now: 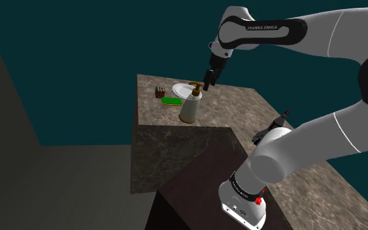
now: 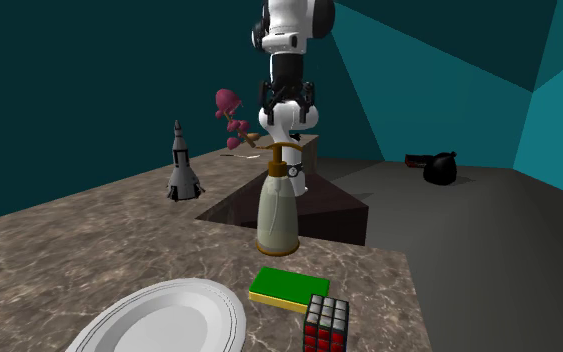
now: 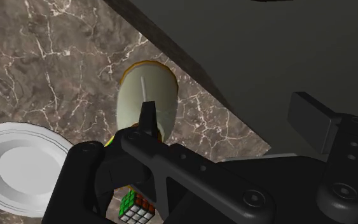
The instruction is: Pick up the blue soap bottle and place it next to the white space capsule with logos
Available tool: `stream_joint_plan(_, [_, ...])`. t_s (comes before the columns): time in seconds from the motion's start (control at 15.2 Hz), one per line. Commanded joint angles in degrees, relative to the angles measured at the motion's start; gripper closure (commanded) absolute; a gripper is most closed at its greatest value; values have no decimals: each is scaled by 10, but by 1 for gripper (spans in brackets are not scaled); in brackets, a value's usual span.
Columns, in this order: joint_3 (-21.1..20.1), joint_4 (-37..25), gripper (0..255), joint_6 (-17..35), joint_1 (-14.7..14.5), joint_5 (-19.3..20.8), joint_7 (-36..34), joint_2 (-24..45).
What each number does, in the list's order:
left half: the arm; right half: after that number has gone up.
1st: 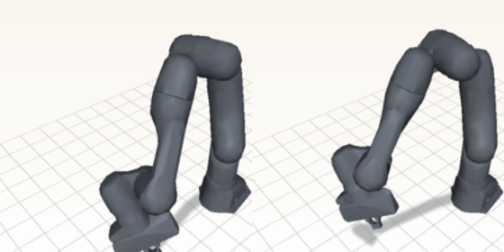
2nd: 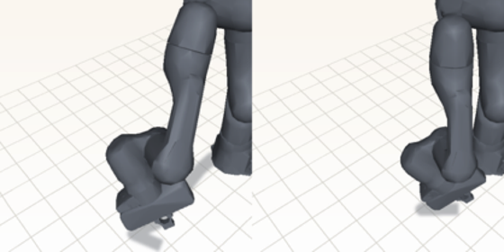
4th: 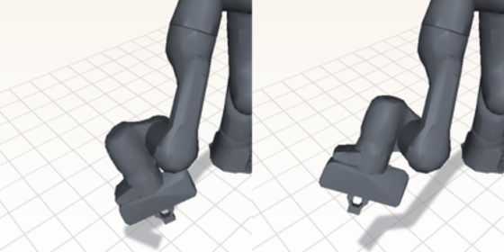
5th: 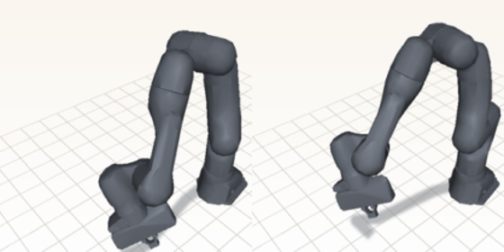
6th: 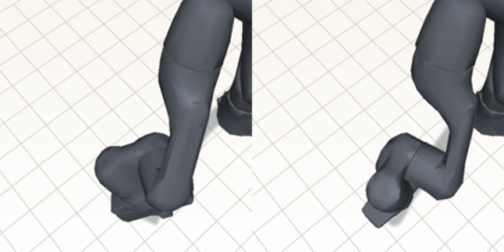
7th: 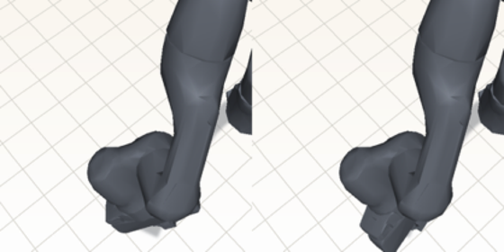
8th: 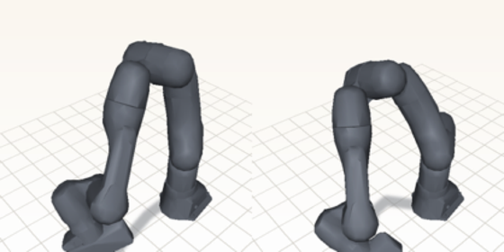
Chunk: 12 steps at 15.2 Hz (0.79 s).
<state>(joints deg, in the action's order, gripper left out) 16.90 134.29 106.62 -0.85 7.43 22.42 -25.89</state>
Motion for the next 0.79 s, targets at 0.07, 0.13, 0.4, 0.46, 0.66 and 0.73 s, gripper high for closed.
stream_joint_plan(0.07, [29, -32, 0, 40, -7, -13, 54, 56])
stream_joint_plan(0.13, [39, -44, 0, 52, -9, -20, 72, 76])
stream_joint_plan(0.4, [73, -102, 0, 92, -19, -62, 150, 162])
stream_joint_plan(0.46, [74, -105, 0, 93, -19, -64, 153, 165])
stream_joint_plan(0.66, [75, -89, 0, 116, -19, -68, 156, 173])
stream_joint_plan(0.73, [75, -84, 0, 124, -19, -69, 157, 176])
